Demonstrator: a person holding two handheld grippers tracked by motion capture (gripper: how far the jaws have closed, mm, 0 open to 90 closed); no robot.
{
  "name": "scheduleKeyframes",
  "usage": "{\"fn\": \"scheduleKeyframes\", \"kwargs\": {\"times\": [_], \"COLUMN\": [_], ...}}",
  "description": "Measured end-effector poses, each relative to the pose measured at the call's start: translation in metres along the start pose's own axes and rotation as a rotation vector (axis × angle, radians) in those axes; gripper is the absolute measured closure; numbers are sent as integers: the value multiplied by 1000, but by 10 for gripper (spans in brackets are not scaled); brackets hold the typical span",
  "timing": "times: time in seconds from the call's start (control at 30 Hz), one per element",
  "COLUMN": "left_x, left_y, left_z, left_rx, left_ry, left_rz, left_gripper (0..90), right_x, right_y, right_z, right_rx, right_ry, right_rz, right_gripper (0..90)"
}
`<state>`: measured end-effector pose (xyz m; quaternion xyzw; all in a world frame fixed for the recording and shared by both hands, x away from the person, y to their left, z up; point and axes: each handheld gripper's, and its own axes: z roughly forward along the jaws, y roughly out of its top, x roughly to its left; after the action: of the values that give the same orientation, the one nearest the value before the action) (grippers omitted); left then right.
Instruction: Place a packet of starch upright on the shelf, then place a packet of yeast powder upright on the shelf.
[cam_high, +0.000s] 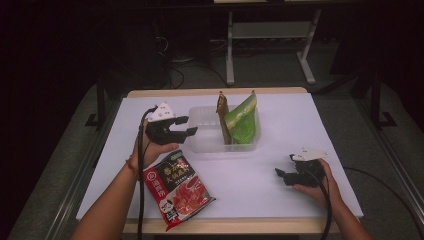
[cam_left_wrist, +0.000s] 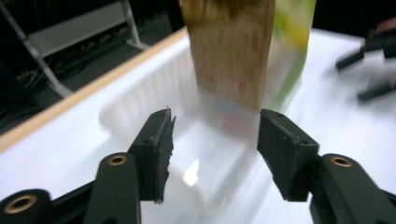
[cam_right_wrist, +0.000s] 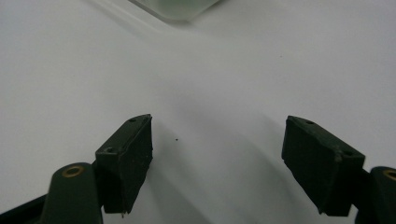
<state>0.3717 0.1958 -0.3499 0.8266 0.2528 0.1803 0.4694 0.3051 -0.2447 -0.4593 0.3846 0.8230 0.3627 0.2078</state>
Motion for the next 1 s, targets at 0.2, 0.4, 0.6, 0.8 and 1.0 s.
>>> {"fn": "scheduleKeyframes", "kwargs": {"times": [0.2, 0.4, 0.6, 0.8, 1.0], "left_x": [5, 10, 10, 13, 13], "left_y": [-35, -59, -79, -96, -114], "left_z": [-16, -28, -37, -47, -52], "left_rx": [72, 121, 160, 173, 206], "left_ry": [10, 15, 9, -21, -59], "left_rz": [14, -3, -22, -69, -111], "left_gripper": [377, 298, 271, 265, 265], "right_x": [-1, -1, -1, 0, 2], "right_y": [0, 0, 1, 0, 0], "right_z": [-1, 0, 1, 1, 1], "right_rx": [-4, -3, 1, 5, 12], "right_ry": [3, 4, 5, 1, -8], "right_rz": [4, -3, -8, -17, -28], "right_gripper": [239, 239, 239, 239, 239]}}
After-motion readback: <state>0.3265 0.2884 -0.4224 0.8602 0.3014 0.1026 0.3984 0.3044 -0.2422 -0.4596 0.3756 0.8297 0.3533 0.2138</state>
